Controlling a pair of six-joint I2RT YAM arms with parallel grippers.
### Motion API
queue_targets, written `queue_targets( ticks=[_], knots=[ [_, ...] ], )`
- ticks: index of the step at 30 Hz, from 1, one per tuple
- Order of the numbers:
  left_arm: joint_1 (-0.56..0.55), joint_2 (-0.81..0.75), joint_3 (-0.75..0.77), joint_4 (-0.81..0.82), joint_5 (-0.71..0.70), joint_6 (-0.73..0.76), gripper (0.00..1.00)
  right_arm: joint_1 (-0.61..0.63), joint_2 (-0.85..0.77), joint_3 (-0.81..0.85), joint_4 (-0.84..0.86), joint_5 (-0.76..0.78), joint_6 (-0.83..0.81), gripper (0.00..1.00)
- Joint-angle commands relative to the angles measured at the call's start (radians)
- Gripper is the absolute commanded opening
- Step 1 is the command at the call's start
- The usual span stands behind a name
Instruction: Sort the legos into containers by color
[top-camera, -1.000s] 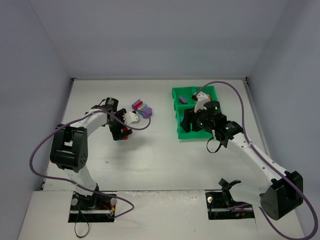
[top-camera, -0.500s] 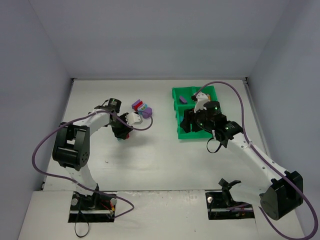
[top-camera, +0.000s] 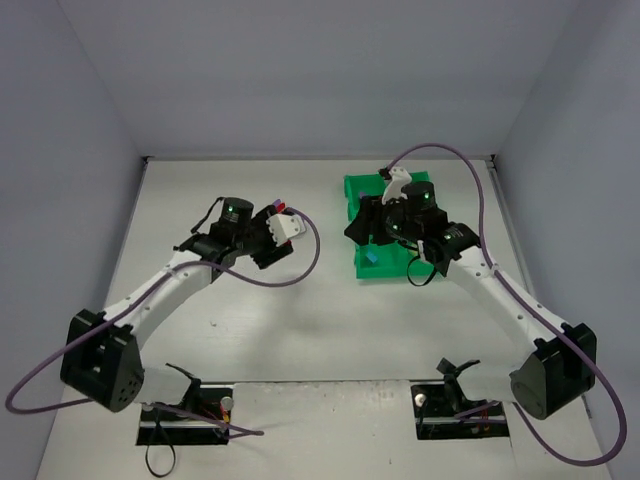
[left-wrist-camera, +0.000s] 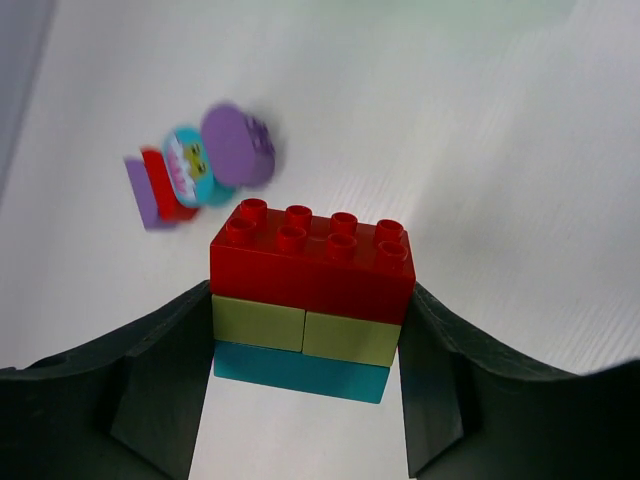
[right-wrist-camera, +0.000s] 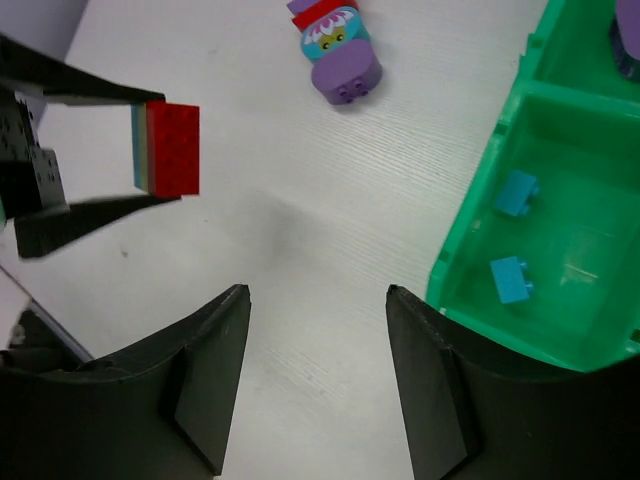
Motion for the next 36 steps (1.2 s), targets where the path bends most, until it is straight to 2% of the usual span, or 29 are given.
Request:
queue_targets(
  ticks=[1, 5, 14, 26, 29, 33, 36],
  knots=[
    [-0.073, -0.110, -0.023, 0.204, -0.023, -0.138, 0.10, 0.025, 0.034, 0.106, 0.054, -0.056, 0.146, 0.54],
    [-0.136, -0.178, -0.069, 0.307, -0.032, -0.211, 0.10, 0.074, 0.090, 0.178, 0.066, -0.053, 0.231, 0.59],
    [-0.229, -0.236, -0.107, 0.381, -0.055, -0.258, 0.10, 0.195, 0.176, 0.258, 0.073, -0.012, 0.280, 0.60],
    [-0.235, -0.265, -0.116, 0.402, -0.060, -0.256, 0.10, 0.227, 0.208, 0.250, 0.076, 0.030, 0.289, 0.57],
    [-0.235, -0.267, -0.116, 0.402, -0.057, -0.256, 0.10, 0.227, 0.214, 0.250, 0.076, 0.025, 0.288, 0.50],
    [-0.235, -0.264, -0.112, 0.402, -0.057, -0.250, 0.10, 0.227, 0.220, 0.252, 0.082, 0.011, 0.285, 0.31],
    [-0.235, -0.262, -0.112, 0.410, -0.055, -0.251, 0.10, 0.229, 0.223, 0.250, 0.086, -0.001, 0.283, 0.20]
  ],
)
